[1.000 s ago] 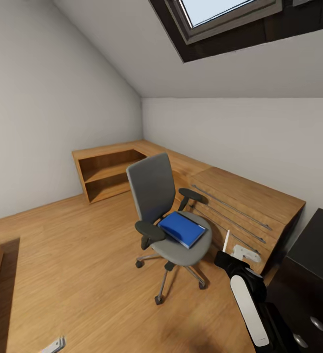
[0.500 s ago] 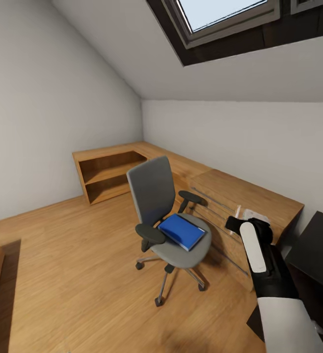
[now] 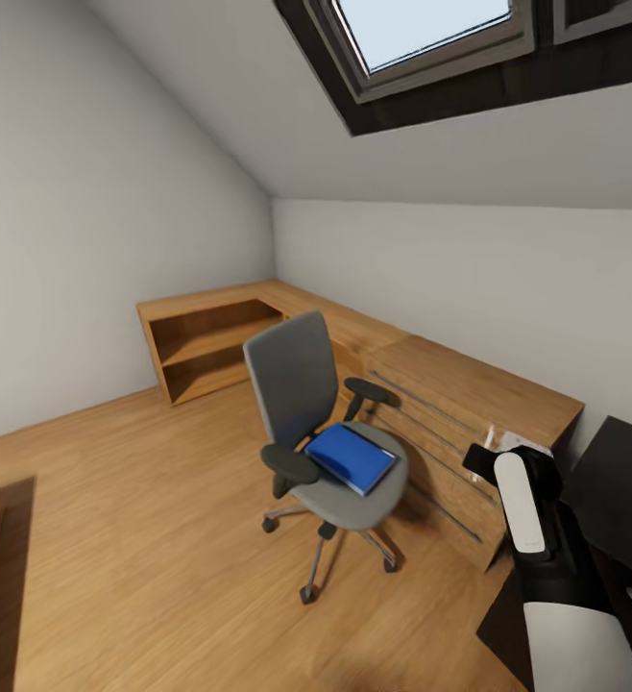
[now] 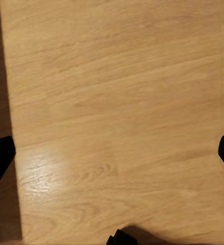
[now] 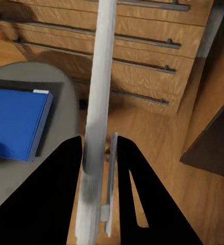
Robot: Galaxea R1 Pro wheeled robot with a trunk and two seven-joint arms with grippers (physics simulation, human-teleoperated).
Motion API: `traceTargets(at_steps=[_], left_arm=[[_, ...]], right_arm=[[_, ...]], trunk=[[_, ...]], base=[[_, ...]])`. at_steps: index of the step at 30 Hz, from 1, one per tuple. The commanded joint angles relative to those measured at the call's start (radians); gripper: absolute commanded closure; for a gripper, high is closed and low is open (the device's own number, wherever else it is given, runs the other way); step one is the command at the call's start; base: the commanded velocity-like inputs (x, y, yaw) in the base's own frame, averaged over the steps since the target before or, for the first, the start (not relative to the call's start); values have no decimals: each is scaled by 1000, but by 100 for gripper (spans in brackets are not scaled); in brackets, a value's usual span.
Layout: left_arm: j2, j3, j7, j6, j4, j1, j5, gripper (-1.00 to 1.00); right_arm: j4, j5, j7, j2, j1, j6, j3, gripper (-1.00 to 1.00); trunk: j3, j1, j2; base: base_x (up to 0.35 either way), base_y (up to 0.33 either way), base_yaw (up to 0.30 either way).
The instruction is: In the bedroom, organize the workspace by keeping the computer under the desk, ensuring the monitor is on the desk, placing the keyboard on the desk next to the monitor, placing the mouse on the desk next to the keyboard, moving the folder from the swivel chair onto the desk next to the mouse, stacking the notebook on top of the folder with the pen on top of the notebook, and positioning the swivel chair next to the desk.
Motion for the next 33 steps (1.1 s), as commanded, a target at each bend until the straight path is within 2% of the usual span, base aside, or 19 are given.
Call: traceTargets(at_steps=[1,3,5,6,8,10,15,21,24,28,33], left_arm=[[1,-11,7,-6,0,0,10,-100],[1,-17,7,-7,1,0,9,-100],[1,-21,7,-9,2,0,9,-100],[1,-23,7,-9,18,0,9,-100],[1,-24,7,-9,27,0,8,-100],[1,-24,9,-16,35,0,-17,-100],[1,-22,11,-49,39,0,-51,-100],[1,-21,12,-54,40,0,-55,-100],[1,-18,13,-55,40,0,-55,-100],[1,-18,12,-66,40,0,-55,-100],[1,-19,9,-90,40,0,-55,-100]], right_arm=[[0,-12,-10,-1,-1,1,-3,100],[0,-12,-10,-8,0,1,-8,100],[2,-13,-8,-30,0,1,-17,100],[4,-12,-5,-42,0,1,-35,100],[5,-12,-5,-43,0,1,-36,100],[5,-12,-5,-54,0,1,-38,100],[8,-13,-6,-69,0,1,-40,100],[31,-12,-5,-81,0,-3,-39,100],[77,-4,-4,-84,0,-35,-37,100],[171,-3,0,-119,0,-136,-18,100],[225,5,2,-128,-1,-176,-3,100]], trunk=[[2,-4,7],[2,-4,7],[2,-4,7],[2,-4,7],[2,-4,7],[2,-4,7],[2,-4,7],[2,-4,7],[2,-4,7],[2,-4,7],[2,-4,7]], base=[[0,0,-251],[0,0,-266],[0,0,-286],[0,-25,-292],[29,-115,-292],[82,-231,-293],[103,-281,-295],[105,-300,-211],[35,-80,-10],[98,-15,-2],[99,-2,0]])
